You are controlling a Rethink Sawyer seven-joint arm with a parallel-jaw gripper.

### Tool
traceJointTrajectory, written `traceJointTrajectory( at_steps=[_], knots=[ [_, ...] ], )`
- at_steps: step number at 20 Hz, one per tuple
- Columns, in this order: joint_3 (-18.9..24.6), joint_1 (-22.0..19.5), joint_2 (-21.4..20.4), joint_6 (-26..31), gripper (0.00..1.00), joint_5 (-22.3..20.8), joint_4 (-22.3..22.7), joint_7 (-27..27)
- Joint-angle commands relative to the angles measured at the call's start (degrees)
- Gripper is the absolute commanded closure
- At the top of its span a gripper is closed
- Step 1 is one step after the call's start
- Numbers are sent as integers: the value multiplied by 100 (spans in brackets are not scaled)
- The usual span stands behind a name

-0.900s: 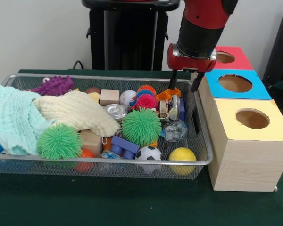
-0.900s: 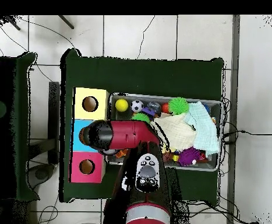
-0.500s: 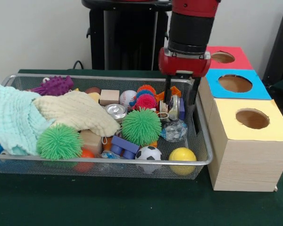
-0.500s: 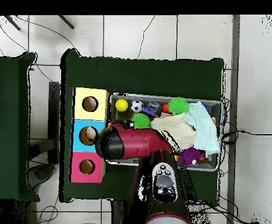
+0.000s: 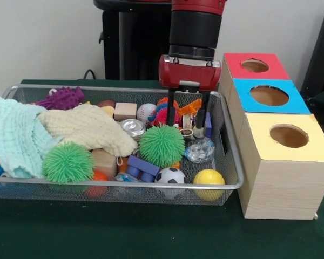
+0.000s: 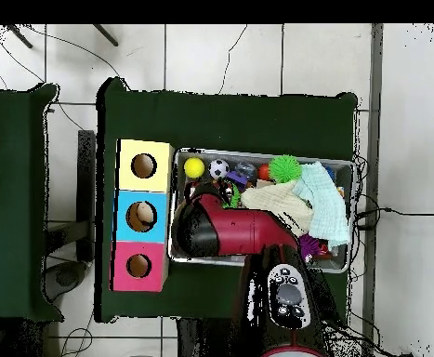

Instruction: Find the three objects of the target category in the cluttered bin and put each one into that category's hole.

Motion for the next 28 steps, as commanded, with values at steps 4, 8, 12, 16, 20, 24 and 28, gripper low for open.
traceJointTrajectory(
  at_steps=[4, 8, 12, 16, 20, 24, 28],
  knots=[
    [394, 43, 203, 479, 0, -241, 311, 366],
    [379, 207, 550, 296, 0, -150, 338, 583],
    [365, 347, 861, 4, 0, -88, 317, 765],
    [274, 450, 958, -282, 0, -44, 292, 908],
    [159, 560, 1135, -477, 0, 5, 214, 1004],
    [64, 626, 1338, -604, 0, 40, 139, 1032],
    [-214, 789, 1471, -675, 0, 44, 38, 1017]
  ],
)
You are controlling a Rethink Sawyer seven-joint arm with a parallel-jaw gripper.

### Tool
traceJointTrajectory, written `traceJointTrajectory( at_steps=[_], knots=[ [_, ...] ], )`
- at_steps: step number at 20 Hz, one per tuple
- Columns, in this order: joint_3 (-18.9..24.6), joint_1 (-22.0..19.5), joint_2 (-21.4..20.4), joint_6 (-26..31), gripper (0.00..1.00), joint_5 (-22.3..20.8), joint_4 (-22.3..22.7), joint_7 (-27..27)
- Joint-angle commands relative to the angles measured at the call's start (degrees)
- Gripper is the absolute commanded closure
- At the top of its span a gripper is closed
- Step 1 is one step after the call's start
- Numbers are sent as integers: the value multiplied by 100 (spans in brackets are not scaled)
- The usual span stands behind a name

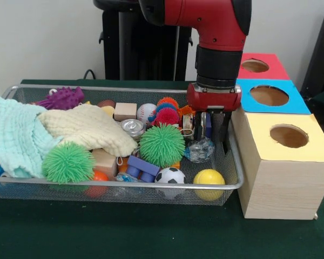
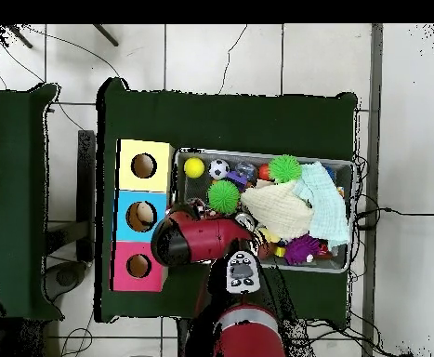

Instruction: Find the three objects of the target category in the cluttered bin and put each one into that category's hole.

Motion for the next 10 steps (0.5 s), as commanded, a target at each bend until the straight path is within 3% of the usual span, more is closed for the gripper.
traceJointTrajectory(
  at_steps=[1, 10],
  knots=[
    [-124, 135, 491, -431, 0, 35, 20, 995],
    [-384, 287, 686, -474, 0, 149, -172, 950]
  ],
)
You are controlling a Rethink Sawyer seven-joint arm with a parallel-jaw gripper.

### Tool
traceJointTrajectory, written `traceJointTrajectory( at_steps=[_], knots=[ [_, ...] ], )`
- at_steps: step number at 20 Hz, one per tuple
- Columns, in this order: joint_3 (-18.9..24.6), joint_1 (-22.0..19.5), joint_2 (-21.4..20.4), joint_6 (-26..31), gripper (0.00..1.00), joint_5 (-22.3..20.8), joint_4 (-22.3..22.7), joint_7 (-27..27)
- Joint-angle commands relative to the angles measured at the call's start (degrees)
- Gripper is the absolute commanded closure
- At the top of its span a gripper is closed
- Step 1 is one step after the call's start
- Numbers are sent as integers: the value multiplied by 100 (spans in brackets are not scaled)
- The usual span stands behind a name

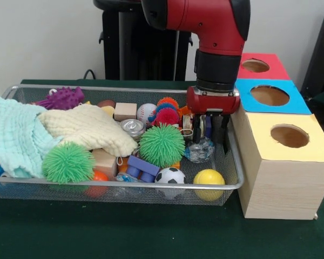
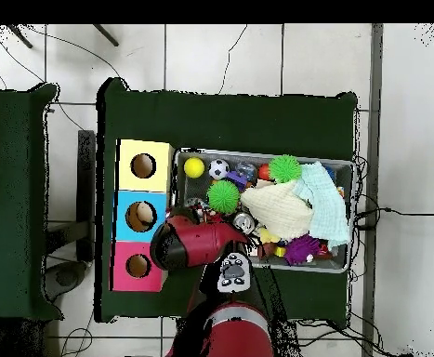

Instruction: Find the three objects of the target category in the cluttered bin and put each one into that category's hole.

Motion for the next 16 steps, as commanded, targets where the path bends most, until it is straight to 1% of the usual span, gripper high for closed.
traceJointTrajectory(
  at_steps=[1, 4, 7, 10, 11, 13, 16],
  knots=[
    [-164, 65, 526, -137, 0, 150, -182, 937],
    [-112, 15, 581, -153, 0, 149, -203, 902],
    [-140, -26, 749, -259, 0, 117, -296, 861],
    [-143, -163, 889, -281, 0, -11, -372, 739],
    [-42, -295, 830, -214, 0, -80, -323, 674],
    [203, -594, 565, 42, 0, -196, -102, 530],
    [745, -1091, -190, 629, 0, -219, 445, 315]
  ],
)
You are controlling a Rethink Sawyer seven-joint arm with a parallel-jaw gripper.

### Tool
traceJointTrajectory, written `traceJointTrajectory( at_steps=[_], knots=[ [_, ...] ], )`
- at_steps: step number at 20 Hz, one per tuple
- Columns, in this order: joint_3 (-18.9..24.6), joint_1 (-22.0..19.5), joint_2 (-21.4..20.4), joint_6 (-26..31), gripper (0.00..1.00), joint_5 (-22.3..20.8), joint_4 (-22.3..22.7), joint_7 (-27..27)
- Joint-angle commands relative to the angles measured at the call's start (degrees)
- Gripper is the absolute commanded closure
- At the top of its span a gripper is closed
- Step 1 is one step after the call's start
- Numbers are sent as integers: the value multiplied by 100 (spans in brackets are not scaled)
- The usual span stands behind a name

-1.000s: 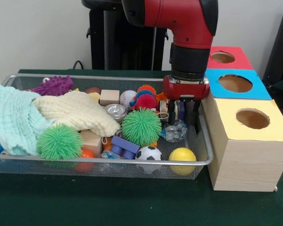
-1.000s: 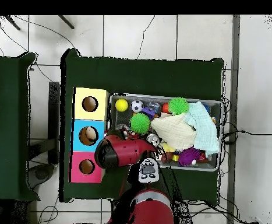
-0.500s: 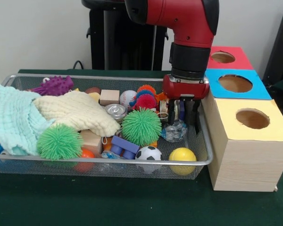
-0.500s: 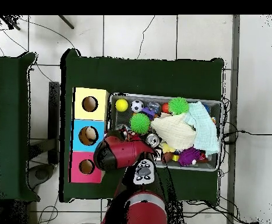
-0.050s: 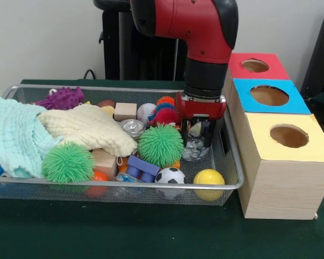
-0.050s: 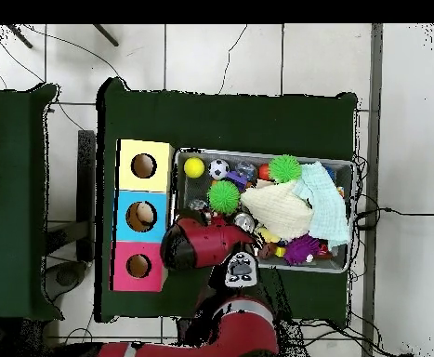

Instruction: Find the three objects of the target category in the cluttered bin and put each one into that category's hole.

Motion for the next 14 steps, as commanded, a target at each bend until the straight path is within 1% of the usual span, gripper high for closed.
traceJointTrajectory(
  at_steps=[1, 3, 5, 9, 11, 14],
  knots=[
    [915, -914, -657, 923, 0, -212, 618, 246],
    [1143, -1072, -1048, 1340, 0, -99, 792, 131],
    [1224, -1100, -1112, 1448, 0, -62, 791, 128],
    [1239, -1019, -778, 1075, 0, -129, 672, 352],
    [1325, -1033, -623, 895, 0, -140, 655, 438],
    [1566, -1161, -443, 644, 0, -154, 682, 506]
  ],
)
